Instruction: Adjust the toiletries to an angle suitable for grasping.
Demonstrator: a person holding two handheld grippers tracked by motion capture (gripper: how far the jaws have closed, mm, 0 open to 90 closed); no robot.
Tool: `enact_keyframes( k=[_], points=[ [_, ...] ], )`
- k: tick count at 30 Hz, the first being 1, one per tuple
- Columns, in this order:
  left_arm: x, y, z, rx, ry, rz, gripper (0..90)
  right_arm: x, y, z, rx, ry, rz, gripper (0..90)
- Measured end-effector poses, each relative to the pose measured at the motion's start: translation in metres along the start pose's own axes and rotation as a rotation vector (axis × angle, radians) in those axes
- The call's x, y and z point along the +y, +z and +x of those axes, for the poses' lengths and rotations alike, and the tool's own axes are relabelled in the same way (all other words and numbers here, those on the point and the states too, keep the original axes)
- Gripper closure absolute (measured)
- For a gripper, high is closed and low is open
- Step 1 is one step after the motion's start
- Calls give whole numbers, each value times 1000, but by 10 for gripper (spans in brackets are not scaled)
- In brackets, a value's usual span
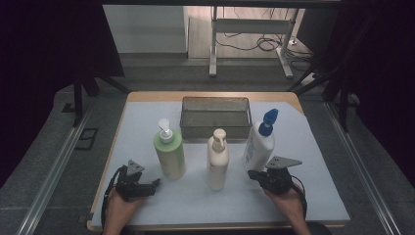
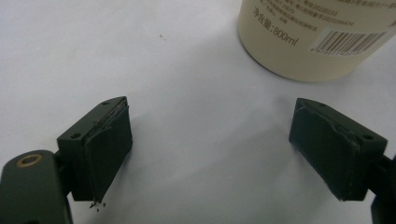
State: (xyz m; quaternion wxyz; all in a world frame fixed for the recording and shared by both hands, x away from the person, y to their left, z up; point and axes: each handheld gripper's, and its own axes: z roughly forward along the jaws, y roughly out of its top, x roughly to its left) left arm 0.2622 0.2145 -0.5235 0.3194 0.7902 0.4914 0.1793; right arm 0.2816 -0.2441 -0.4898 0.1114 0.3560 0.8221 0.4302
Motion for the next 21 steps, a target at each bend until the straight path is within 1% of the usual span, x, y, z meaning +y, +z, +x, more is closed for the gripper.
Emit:
enact_keyframes(
  k=[1,2,3,6,8,13,20,21],
  points=[
    [0,0,0,0,0,0,133,-1,2,-1,-21,-6,-5,892],
    [0,0,0,0,0,0,133,-1,2,-1,-21,-6,-5,892],
    [0,0,0,0,0,0,133,-2,2,-4,-15,5,-10,894],
    [0,0,0,0,0,0,133,-3,2,-4,-14,2,-7,895],
    [0,0,0,0,0,0,133,-4,3,-4,-22,-17,-2,895],
    [0,0,0,0,0,0,133,-3,3,-4,-24,-26,6,895],
    [0,0,0,0,0,0,133,-6,-1,-10,-44,-17,16,896],
    [0,0,0,0,0,0,133,-8,-3,-12,-47,-3,17,895]
  ],
)
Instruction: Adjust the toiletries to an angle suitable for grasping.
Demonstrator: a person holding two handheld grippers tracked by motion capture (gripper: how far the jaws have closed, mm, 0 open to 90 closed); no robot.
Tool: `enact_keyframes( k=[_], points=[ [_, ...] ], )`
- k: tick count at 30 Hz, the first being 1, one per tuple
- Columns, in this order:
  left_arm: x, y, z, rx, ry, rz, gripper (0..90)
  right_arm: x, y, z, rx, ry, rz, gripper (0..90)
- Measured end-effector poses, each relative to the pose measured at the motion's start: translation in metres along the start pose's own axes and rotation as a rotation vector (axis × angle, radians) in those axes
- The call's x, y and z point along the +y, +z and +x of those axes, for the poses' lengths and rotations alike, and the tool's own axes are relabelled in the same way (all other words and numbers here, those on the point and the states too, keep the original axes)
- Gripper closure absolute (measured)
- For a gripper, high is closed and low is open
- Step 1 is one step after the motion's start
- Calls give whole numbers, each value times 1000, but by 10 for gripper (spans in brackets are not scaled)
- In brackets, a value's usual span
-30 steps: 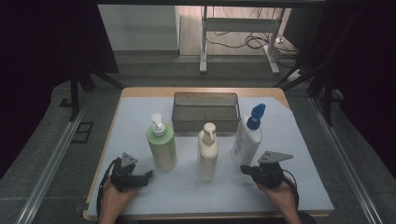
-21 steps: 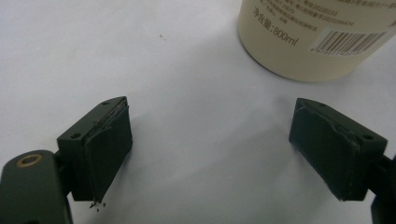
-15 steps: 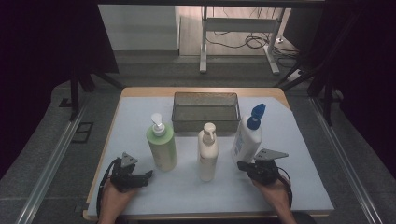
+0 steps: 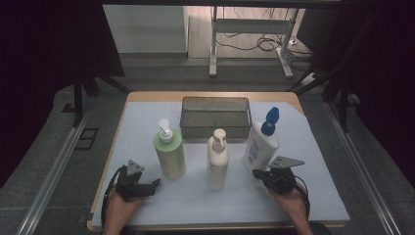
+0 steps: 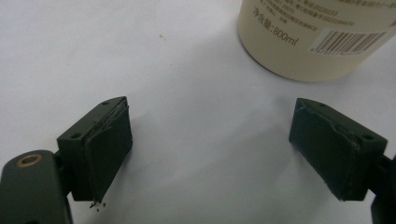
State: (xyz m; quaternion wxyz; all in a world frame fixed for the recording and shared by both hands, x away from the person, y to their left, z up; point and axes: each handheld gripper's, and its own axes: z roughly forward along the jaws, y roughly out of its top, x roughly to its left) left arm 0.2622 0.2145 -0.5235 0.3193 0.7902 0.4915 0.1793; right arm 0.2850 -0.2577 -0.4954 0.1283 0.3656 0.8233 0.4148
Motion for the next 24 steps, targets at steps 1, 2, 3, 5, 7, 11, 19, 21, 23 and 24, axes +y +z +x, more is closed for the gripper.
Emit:
enact_keyframes(
  k=[1,2,3,5,7,11,19,21,23,24],
  points=[
    [0,0,0,0,0,0,133,0,0,0,0,0,0,895],
    [0,0,0,0,0,0,133,-2,-2,-4,-3,8,0,895],
    [0,0,0,0,0,0,133,-2,-4,-6,-2,11,-1,895],
    [0,0,0,0,0,0,133,-3,-5,-7,-2,16,0,895],
    [0,0,0,0,0,0,133,-4,-7,-12,-3,23,1,894],
    [0,0,0,0,0,0,133,-5,-10,-16,-2,26,3,893],
    [0,0,0,0,0,0,132,-7,-12,-19,9,34,1,851],
    [0,0,0,0,0,0,133,-5,-15,-17,20,32,-5,828],
    [0,0,0,0,0,0,133,-3,-19,-16,32,36,-11,809],
    [0,0,0,0,0,0,133,-3,-22,-16,36,41,-11,797]
  ],
)
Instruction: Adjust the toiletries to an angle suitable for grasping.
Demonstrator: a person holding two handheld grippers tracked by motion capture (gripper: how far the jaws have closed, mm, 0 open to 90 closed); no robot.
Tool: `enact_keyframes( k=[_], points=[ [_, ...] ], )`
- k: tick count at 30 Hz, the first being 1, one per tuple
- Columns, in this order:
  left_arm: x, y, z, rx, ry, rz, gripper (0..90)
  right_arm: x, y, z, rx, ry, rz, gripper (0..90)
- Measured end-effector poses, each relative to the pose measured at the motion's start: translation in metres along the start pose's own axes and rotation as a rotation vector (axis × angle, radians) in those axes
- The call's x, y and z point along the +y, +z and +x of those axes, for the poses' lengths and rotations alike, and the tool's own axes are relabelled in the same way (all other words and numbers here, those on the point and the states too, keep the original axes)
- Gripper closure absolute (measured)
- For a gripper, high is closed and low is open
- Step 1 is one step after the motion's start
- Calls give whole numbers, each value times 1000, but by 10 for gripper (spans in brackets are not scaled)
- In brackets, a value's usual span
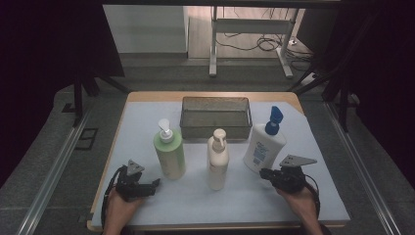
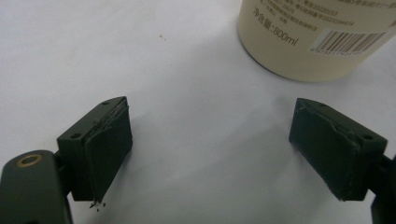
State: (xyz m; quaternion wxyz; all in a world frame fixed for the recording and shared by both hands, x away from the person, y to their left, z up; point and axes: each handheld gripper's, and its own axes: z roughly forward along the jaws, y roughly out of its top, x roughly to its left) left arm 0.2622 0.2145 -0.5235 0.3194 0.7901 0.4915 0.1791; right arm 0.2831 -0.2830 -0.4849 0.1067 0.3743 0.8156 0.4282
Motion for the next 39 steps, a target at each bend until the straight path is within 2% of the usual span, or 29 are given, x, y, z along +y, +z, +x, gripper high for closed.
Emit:
enact_keyframes(
  k=[5,6,7,12,17,22,33,39],
  points=[
    [0,0,0,0,0,0,132,1,-11,-1,0,-12,0,716],
    [0,0,0,0,0,0,133,0,-16,-2,-10,-11,-1,671],
    [0,0,0,0,0,0,133,0,-16,-2,-10,-11,-1,671],
    [0,0,0,0,0,0,132,0,-28,-7,-23,3,-13,555],
    [0,0,0,0,0,0,132,4,-35,-13,-24,11,-19,488],
    [0,0,0,0,0,0,132,9,-38,-15,-37,14,-12,431],
    [0,0,0,0,0,0,132,30,-43,-28,-73,-2,-56,266],
    [0,0,0,-1,0,0,132,39,-40,-29,-77,-12,-65,254]
  ],
)
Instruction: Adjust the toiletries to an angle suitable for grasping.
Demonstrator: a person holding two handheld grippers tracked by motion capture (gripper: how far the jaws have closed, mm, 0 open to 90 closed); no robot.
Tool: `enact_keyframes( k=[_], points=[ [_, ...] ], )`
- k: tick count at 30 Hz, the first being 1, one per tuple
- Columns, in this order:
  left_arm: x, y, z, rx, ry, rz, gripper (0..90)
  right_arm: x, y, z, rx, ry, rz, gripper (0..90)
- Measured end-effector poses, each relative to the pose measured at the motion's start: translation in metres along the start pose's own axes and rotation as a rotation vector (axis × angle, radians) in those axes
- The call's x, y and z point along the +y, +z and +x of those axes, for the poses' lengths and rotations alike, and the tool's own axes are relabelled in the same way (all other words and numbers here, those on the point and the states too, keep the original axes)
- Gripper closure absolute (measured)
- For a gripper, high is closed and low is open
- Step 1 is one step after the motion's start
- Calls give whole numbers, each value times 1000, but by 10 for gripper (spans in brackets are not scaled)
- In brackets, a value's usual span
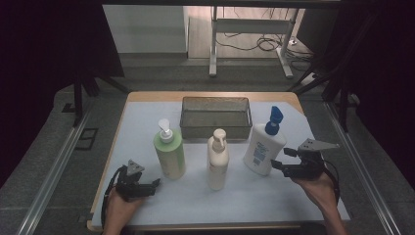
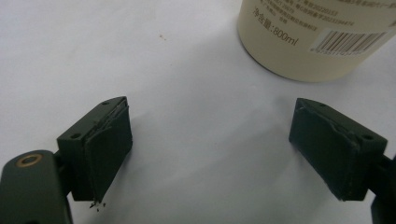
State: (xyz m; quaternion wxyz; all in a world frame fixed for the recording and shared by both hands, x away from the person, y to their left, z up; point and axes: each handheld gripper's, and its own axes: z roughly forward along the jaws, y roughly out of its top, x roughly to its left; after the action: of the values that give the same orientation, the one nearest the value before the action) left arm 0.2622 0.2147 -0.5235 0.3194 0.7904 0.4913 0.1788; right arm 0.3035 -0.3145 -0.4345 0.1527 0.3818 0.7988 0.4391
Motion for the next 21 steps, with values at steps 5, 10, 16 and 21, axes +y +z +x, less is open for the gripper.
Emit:
enact_keyframes(
  k=[5,10,16,21],
  points=[
    [0,0,0,0,0,0,132,12,5,-1,7,-9,-15,237],
    [0,0,0,0,0,0,132,19,9,1,10,-22,-20,234],
    [0,0,0,0,0,0,133,28,15,3,33,-24,-18,234],
    [0,0,0,0,0,0,133,31,22,5,38,-29,-15,235]
  ],
)
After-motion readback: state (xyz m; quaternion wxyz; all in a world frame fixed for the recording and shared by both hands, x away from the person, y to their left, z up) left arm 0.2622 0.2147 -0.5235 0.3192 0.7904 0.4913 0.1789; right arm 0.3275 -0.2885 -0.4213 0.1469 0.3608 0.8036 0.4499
